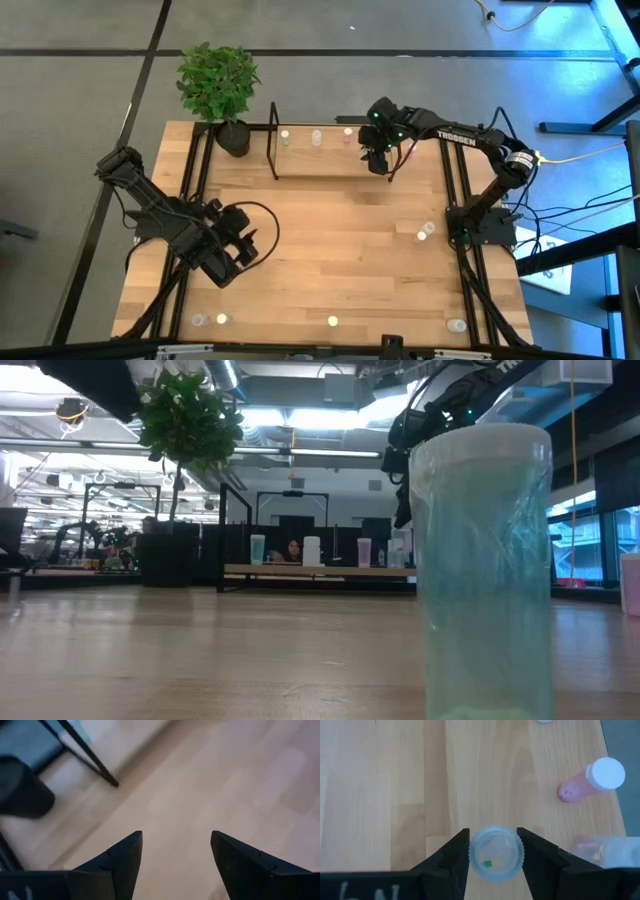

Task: Pick and place medicine bottles onto shelf by color
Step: Put the top transparent medicine bottle on the shelf aligned with the other transparent medicine bottle

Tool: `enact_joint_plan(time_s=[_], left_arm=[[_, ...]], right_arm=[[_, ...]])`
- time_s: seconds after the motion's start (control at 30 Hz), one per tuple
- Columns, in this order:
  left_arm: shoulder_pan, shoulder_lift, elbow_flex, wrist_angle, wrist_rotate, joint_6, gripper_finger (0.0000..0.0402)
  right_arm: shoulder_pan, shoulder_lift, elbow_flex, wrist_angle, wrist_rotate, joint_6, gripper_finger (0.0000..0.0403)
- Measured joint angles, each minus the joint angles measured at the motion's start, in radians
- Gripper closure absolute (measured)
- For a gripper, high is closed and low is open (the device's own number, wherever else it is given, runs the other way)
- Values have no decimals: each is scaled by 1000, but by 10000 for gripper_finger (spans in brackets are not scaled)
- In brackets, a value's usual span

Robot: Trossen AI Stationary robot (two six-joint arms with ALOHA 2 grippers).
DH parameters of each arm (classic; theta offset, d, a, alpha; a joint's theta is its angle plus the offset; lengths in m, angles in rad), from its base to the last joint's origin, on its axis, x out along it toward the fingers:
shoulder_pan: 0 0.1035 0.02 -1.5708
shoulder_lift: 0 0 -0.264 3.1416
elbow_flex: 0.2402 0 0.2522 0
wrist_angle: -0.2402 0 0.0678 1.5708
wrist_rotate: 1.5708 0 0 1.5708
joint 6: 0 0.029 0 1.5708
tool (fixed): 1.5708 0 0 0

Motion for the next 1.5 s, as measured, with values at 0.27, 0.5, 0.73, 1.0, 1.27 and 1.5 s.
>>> enact_joint_plan(time_s=[0.27,0.5,0.73,1.0,1.27,1.5], left_arm=[[0,0,0,0,-138,2,172],[0,0,0,1,-141,2,172],[0,0,0,4,-141,2,172],[-1,0,0,6,-139,2,172],[-1,0,0,7,-117,2,172],[-1,0,0,7,-114,2,172]], right_arm=[[-1,0,0,-2,30,-9,247],[-1,0,0,-1,94,-24,247],[-1,1,-1,5,78,-44,247],[-9,13,-4,16,54,-46,247],[-14,7,-138,190,71,-40,247],[-13,8,-142,217,108,-45,247]])
